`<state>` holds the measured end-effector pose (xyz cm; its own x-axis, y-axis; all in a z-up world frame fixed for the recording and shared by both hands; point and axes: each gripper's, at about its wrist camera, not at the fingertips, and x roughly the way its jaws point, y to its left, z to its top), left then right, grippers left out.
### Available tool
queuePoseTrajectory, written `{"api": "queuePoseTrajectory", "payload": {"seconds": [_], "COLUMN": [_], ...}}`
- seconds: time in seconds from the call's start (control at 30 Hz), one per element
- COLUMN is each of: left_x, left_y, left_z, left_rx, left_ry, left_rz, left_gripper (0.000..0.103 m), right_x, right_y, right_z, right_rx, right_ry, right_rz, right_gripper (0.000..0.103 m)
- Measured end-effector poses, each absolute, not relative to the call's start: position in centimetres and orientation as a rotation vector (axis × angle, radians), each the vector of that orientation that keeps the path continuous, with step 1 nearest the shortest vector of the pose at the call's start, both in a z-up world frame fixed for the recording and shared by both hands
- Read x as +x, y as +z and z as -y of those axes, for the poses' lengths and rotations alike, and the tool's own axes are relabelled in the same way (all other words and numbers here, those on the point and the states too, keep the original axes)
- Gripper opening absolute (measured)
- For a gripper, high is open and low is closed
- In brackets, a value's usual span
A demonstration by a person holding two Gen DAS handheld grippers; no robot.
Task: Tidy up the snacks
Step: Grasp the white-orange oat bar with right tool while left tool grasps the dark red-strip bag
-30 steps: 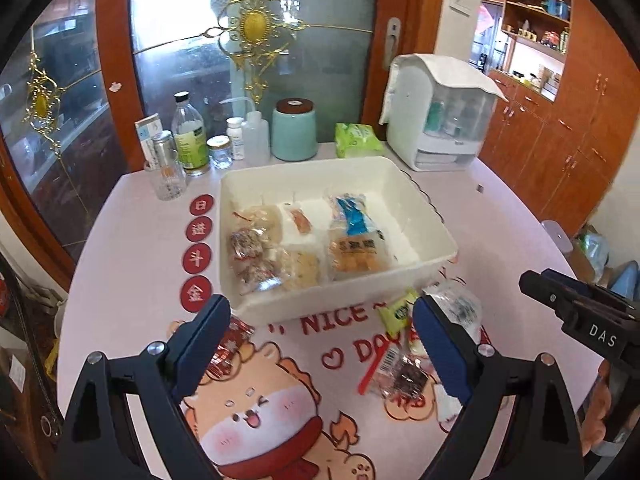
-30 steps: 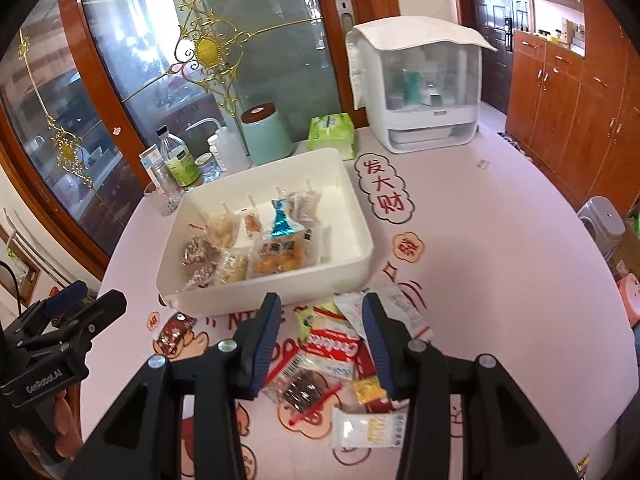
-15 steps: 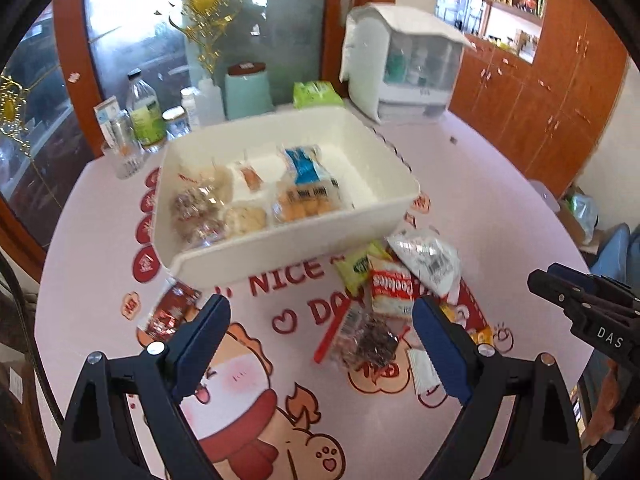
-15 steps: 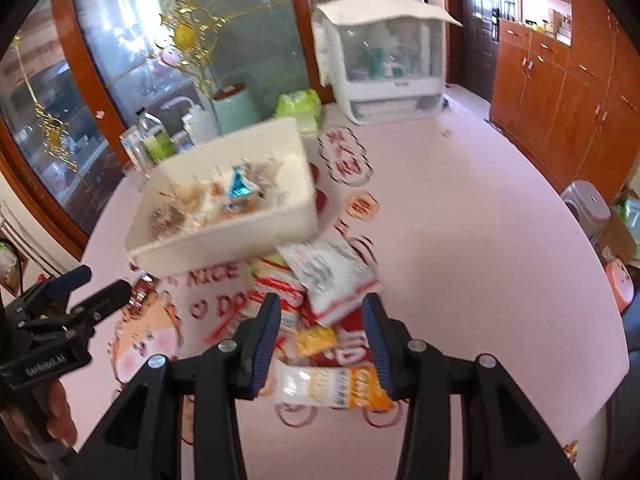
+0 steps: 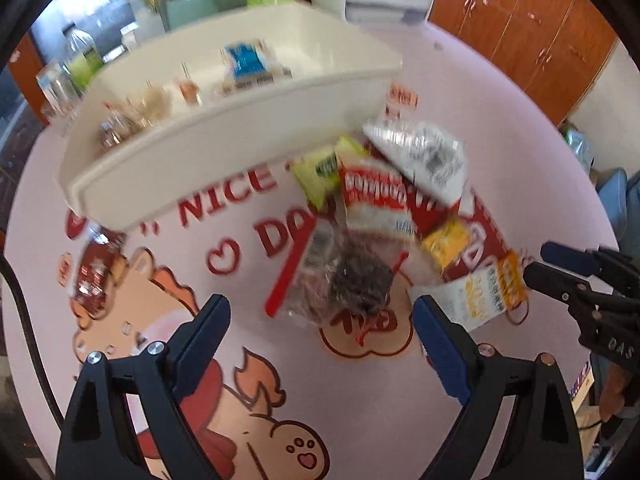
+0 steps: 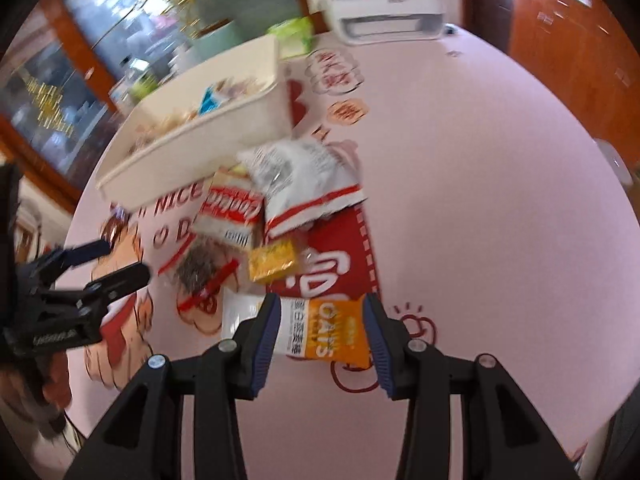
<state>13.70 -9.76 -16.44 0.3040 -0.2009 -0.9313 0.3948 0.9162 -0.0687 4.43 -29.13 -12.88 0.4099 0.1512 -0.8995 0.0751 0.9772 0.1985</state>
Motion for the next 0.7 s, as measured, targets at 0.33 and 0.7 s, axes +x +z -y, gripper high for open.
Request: {"api": "queuePoseTrajectory", "payload": {"seconds": [0.33,0.7], "left_x": [14.6,17.7], "left_y": [-18.7,-20.0], "left_z": [8.7,10.6], "left_rx": [0.052,-0.147], "left_ry": [-0.331,-0.172], "left_rz": [-1.293,-1.377], "left_gripper": [0.092,0.092], "right_x": [6.5,7.6], "right_y": [-15.6,-15.9], "right_z": [25.5,24.9], "right_rx": [-0.044,-0.154], "right_ry": [0.377,0.611], "right_rz": [-1.188,-1.228], "right_gripper": [0.043,0.047]}}
